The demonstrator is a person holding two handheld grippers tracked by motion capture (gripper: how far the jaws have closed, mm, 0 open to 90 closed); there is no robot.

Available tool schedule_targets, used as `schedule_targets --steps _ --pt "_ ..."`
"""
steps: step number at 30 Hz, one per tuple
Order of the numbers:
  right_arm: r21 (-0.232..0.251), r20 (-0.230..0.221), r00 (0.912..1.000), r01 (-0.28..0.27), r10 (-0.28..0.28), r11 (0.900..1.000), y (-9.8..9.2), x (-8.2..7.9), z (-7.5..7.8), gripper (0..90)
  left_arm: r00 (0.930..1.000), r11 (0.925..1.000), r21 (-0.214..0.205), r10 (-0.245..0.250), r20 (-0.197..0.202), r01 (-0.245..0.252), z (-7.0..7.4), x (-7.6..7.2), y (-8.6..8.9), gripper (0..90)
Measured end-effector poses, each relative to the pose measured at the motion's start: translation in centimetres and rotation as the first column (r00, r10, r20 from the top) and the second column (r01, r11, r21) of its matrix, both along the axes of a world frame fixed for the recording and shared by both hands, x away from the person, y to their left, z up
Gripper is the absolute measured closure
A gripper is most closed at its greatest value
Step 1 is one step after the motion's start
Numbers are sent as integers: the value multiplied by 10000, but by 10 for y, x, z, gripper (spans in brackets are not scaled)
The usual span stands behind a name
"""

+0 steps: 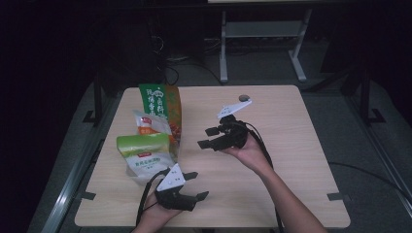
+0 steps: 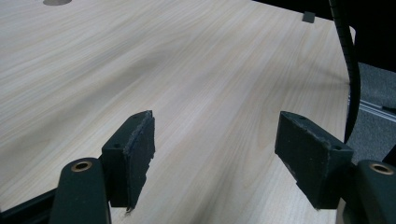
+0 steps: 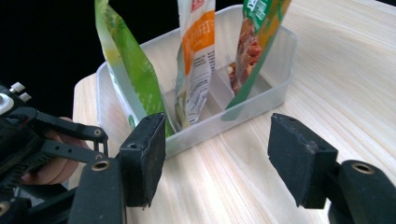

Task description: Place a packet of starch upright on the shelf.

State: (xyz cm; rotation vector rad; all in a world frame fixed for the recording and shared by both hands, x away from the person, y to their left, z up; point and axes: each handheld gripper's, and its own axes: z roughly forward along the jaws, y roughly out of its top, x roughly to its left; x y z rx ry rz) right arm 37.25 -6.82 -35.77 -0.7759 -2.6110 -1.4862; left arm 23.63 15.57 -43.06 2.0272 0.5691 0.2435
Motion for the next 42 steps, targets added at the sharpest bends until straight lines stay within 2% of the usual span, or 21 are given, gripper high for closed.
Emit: schedule_targets --steps 7,13,17,27,31,38,42 --pt "-211 44 9997 256 -255 9995 -12 3 -2 343 10000 9999 -128 47 -54 -48 2 2 2 281" --pt "-316 -151 9979 632 -637 9975 -27 7 -9 336 10000 9999 -103 62 -16 -63 3 4 4 277" --pt "-556 -303 9961 808 -826 9952 -35 8 -11 323 9999 9997 -194 145 9 -145 4 4 5 277" --pt "-641 -369 9913 1241 -1266 9902 -54 6 -9 306 9997 9996 -169 229 24 -229 6 4 7 273" --pt "-620 -223 9901 1368 -1384 9886 -63 4 -9 315 9996 9996 -155 247 113 -245 6 4 8 273" --pt "-608 -325 9846 1696 -1718 9836 -78 0 -14 309 9996 9995 -150 262 145 -260 7 5 10 273" --pt "-805 -528 9800 1871 -1916 9790 -85 -1 -18 302 9995 9995 -127 306 94 -305 7 6 11 273"
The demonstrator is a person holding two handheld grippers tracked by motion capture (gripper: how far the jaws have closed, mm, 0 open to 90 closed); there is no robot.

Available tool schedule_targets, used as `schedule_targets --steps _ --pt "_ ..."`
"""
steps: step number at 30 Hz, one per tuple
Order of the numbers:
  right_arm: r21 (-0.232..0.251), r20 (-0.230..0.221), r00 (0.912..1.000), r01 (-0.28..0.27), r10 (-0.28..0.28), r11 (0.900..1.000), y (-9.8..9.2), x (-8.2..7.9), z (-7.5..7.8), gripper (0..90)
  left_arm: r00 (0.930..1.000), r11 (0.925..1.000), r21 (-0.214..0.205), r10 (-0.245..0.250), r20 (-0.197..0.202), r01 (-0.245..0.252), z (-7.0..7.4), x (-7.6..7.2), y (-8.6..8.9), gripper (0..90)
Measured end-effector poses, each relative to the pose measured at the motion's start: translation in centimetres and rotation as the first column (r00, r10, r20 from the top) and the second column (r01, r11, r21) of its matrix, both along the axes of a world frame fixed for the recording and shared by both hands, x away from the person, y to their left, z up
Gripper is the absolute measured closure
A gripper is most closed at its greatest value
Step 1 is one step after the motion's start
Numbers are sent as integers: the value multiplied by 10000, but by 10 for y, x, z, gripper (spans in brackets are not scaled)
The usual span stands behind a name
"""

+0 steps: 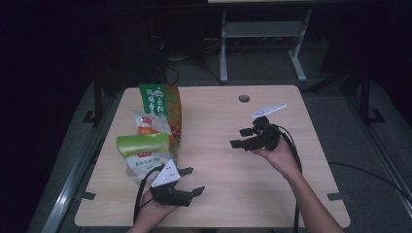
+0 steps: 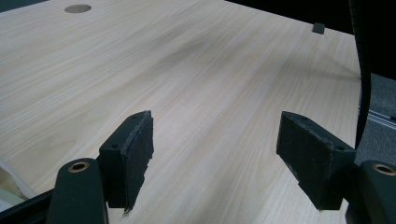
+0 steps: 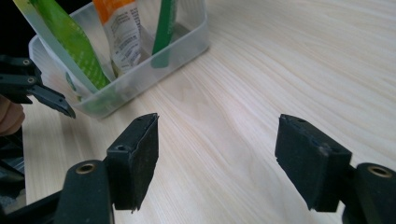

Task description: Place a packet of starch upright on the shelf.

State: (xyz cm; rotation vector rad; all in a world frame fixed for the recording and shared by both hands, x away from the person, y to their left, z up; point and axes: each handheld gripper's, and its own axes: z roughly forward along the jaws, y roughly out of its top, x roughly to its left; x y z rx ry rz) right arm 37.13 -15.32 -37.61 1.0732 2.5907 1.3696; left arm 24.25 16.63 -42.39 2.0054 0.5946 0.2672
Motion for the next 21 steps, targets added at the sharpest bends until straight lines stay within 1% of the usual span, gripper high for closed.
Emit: schedule_targets --steps 1,2,5,8,10,11,12,13,16,21 --pt "38 102 9999 -13 12 10000 -1 -1 -1 306 10000 9999 -95 44 -1 -44 0 0 -1 273" --pt "7 95 10000 15 -15 10000 -3 -2 -1 304 10000 9999 -144 85 -19 -85 -1 0 -1 273" --pt "3 42 10000 77 -78 10000 -7 -3 -4 305 10000 9999 -101 77 10 -77 0 0 0 273" --pt "111 5 9998 185 -185 9998 -15 -7 -7 305 10000 10000 -55 77 -5 -77 0 0 1 273" --pt "99 -110 9996 251 -250 9996 -19 -8 -10 305 10000 9999 -89 97 11 -97 0 0 1 273" --pt "116 -76 9995 297 -296 9995 -22 -10 -12 306 9999 9999 -98 101 7 -101 0 1 1 273" --pt "95 -132 9993 362 -361 9993 -25 -11 -13 306 9999 9999 -100 103 16 -103 0 1 1 273" --pt "78 -124 9992 380 -379 9992 -27 -12 -15 306 10000 10000 -35 92 17 -92 1 1 2 273" --pt "58 -285 9985 473 -471 9989 -34 -15 -19 306 9999 9999 -69 138 60 -138 1 0 2 274" --pt "91 -261 9981 555 -553 9984 -42 -22 -23 308 9998 9997 -112 202 47 -201 1 0 2 273"
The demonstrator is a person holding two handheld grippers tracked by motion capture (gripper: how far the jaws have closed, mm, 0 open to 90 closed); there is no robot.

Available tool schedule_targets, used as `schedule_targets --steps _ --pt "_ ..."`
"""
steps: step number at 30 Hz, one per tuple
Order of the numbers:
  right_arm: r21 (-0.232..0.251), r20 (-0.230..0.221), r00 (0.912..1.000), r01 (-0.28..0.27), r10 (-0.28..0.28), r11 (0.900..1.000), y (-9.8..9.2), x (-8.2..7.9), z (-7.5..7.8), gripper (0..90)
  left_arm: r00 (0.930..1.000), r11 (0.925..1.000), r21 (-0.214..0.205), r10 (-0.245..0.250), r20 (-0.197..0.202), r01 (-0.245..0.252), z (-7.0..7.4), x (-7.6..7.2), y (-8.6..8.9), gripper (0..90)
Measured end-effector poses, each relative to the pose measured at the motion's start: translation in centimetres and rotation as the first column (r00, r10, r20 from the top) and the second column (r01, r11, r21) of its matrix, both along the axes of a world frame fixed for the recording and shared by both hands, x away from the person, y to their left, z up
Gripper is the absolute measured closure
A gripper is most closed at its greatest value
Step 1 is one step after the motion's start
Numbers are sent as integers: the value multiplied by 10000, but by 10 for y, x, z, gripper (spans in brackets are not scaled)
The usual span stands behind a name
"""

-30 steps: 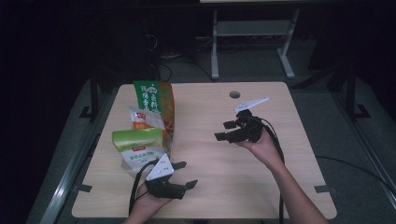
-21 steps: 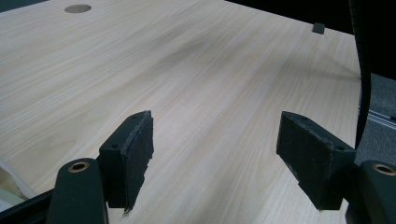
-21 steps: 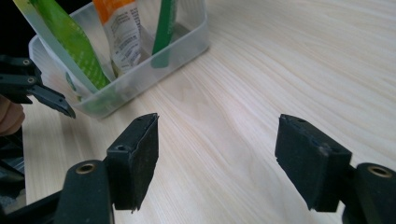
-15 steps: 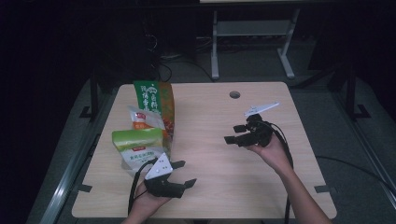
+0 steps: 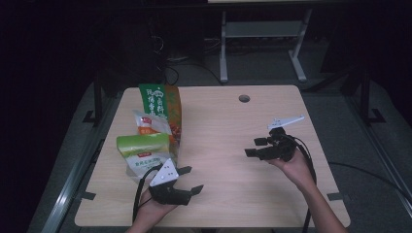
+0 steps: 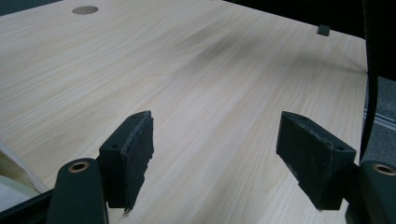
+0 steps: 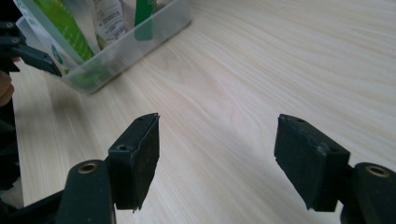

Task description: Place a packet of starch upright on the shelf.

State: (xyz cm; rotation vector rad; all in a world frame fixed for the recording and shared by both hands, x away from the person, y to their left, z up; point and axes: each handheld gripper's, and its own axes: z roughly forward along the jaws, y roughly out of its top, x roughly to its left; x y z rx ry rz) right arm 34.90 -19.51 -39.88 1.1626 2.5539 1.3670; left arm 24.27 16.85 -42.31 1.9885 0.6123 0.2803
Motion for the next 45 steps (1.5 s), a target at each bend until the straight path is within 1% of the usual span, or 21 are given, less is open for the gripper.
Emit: schedule_targets --steps 3,6,9,14,21,28,31,36,38,45 --pt "-98 -51 10000 33 -33 9999 -5 -4 -3 307 10000 10000 -36 8 3 -8 0 0 0 273" --pt "-13 -55 9999 90 -90 10000 -10 -8 -6 307 9999 9999 85 -60 80 60 0 1 1 274" --pt "-12 -202 9995 261 -261 9997 -17 -12 -12 307 10000 10000 36 0 -15 0 -1 0 1 273" --pt "174 -297 9983 502 -496 9986 -27 -19 -22 307 10000 10000 58 -46 17 46 -1 1 1 273" --pt "257 -361 9971 684 -674 9973 -38 -28 -29 307 10000 9999 87 -65 5 65 -2 0 0 274" --pt "187 -300 9967 762 -757 9969 -44 -38 -34 306 10000 9999 81 -61 -5 61 -2 0 0 273" --pt "211 -377 9964 766 -757 9968 -44 -43 -37 305 10000 10000 82 -55 -2 55 -2 0 0 273" --pt "275 -296 9964 808 -800 9963 -45 -51 -41 302 10000 9999 79 -74 -12 74 -2 -1 -1 274" --pt "245 -195 9965 812 -808 9964 -45 -55 -40 302 10000 9999 83 -91 -26 91 -2 -1 -1 274" --pt "174 -119 9969 784 -782 9968 -45 -64 -45 300 9998 9998 127 -183 -67 183 -4 -1 -2 273"
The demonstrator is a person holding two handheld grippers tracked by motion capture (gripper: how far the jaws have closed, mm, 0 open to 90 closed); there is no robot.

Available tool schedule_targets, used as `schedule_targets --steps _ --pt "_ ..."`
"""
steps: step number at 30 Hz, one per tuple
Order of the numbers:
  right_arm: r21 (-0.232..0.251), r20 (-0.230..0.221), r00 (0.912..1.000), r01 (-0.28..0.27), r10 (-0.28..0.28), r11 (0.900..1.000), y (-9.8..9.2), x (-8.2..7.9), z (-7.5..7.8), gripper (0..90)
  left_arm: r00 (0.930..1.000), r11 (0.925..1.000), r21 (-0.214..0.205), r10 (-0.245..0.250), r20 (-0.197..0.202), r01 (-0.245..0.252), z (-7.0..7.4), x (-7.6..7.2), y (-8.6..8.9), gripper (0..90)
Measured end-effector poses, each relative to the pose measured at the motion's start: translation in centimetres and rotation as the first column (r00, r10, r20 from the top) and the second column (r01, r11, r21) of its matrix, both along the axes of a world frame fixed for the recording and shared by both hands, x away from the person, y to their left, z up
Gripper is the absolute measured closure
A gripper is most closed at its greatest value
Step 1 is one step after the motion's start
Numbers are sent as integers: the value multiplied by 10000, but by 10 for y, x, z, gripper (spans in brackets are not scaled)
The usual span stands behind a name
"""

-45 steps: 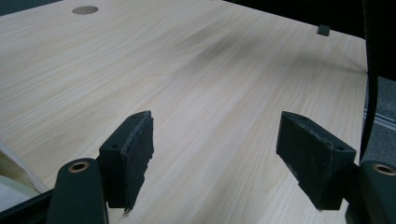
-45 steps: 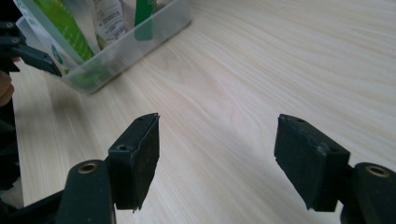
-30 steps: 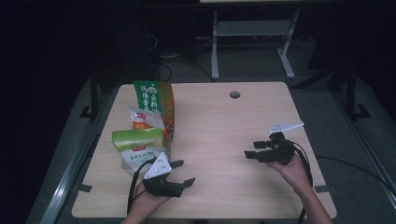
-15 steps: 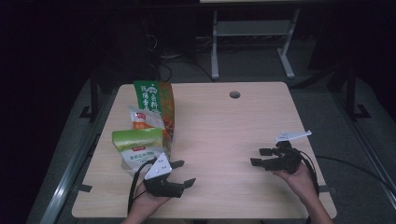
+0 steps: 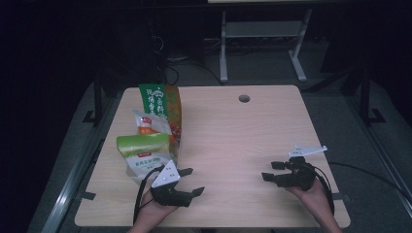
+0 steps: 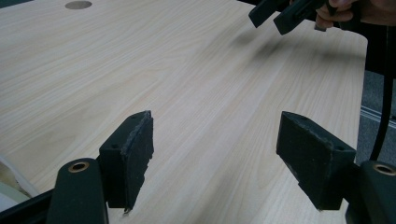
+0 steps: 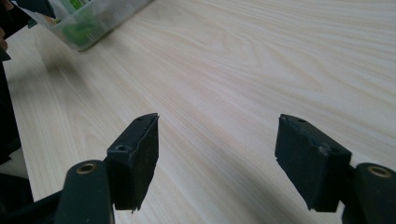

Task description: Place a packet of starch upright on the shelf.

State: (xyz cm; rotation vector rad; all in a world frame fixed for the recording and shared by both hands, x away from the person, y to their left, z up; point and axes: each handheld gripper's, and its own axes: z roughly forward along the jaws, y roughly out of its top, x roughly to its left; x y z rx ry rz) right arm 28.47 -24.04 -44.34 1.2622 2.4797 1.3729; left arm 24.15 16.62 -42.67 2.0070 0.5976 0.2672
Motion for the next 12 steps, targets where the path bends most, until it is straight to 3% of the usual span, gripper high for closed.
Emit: schedule_targets --steps 6,12 --pt "315 227 9997 48 -56 9995 5 -11 -1 293 9999 10000 19 -85 -136 85 -2 0 -2 274" --pt "275 427 9991 38 -50 9996 10 -18 -3 289 9994 9995 17 -301 -162 301 -2 -3 -5 274"
